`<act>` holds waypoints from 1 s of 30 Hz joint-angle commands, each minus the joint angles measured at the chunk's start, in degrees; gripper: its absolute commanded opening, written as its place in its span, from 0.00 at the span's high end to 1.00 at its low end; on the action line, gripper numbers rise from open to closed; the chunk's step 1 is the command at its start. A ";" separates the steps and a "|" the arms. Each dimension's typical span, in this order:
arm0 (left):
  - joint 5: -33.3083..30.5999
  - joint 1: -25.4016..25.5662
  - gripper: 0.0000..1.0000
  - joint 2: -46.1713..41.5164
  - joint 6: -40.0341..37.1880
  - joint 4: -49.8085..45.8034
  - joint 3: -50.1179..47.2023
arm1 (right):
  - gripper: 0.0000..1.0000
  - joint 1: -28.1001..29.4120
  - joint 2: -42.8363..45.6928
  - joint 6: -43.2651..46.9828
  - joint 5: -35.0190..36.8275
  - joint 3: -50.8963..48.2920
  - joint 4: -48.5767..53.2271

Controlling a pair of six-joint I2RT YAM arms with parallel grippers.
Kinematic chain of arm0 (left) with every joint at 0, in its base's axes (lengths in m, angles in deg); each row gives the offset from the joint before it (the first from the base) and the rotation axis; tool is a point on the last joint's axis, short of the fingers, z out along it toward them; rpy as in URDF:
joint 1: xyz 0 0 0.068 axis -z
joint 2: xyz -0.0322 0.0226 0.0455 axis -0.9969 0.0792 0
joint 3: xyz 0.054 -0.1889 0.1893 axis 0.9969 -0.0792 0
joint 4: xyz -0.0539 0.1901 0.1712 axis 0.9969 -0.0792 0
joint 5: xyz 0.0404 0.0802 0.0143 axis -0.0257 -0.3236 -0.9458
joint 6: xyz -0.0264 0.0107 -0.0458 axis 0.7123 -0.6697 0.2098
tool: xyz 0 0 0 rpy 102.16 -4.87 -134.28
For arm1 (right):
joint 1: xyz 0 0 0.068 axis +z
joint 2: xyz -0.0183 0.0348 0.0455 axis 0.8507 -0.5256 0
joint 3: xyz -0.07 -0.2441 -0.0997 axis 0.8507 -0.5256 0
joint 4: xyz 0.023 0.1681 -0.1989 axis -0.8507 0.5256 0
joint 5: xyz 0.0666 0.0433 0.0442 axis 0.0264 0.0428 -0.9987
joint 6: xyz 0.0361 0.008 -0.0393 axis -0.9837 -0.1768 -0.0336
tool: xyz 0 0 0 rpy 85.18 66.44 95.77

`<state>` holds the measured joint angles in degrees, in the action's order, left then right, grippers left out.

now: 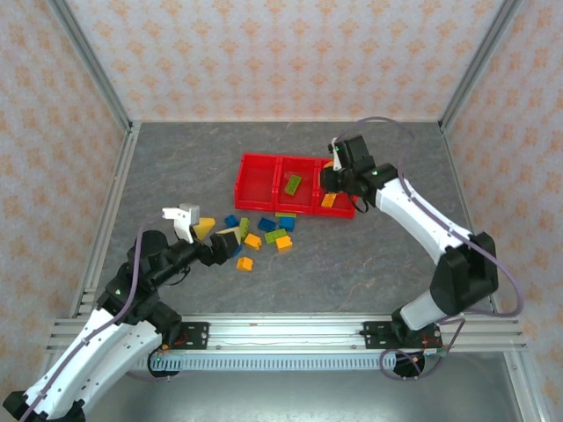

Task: Sort the legos into containers by color
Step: Place the lego in the container.

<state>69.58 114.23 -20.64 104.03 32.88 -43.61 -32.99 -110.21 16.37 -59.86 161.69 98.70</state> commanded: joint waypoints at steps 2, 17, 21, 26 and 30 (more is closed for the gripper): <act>2.75 0.06 0.01 0.71 -0.94 2.22 -1.38 | 0.86 -3.20 -6.07 -1.61 0.03 5.06 2.15; 2.75 0.10 0.01 0.17 -0.40 2.90 -1.91 | 0.86 -4.56 -21.53 0.01 1.31 15.34 3.90; 2.75 0.14 0.01 0.05 -0.35 3.15 -2.09 | 0.80 -4.69 -20.96 -0.24 1.92 13.25 3.10; 2.55 0.09 0.01 0.60 -0.53 2.93 -2.00 | 0.54 -4.64 -20.14 -0.32 2.45 11.64 2.98; 1.27 0.11 0.01 0.50 -0.44 2.20 -1.82 | 0.35 -4.58 -17.54 -1.53 2.87 10.26 2.43</act>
<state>71.76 114.23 -19.94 104.01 33.66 -45.29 -37.25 -131.55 15.71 -58.70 173.21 100.99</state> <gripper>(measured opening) 0.992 0.628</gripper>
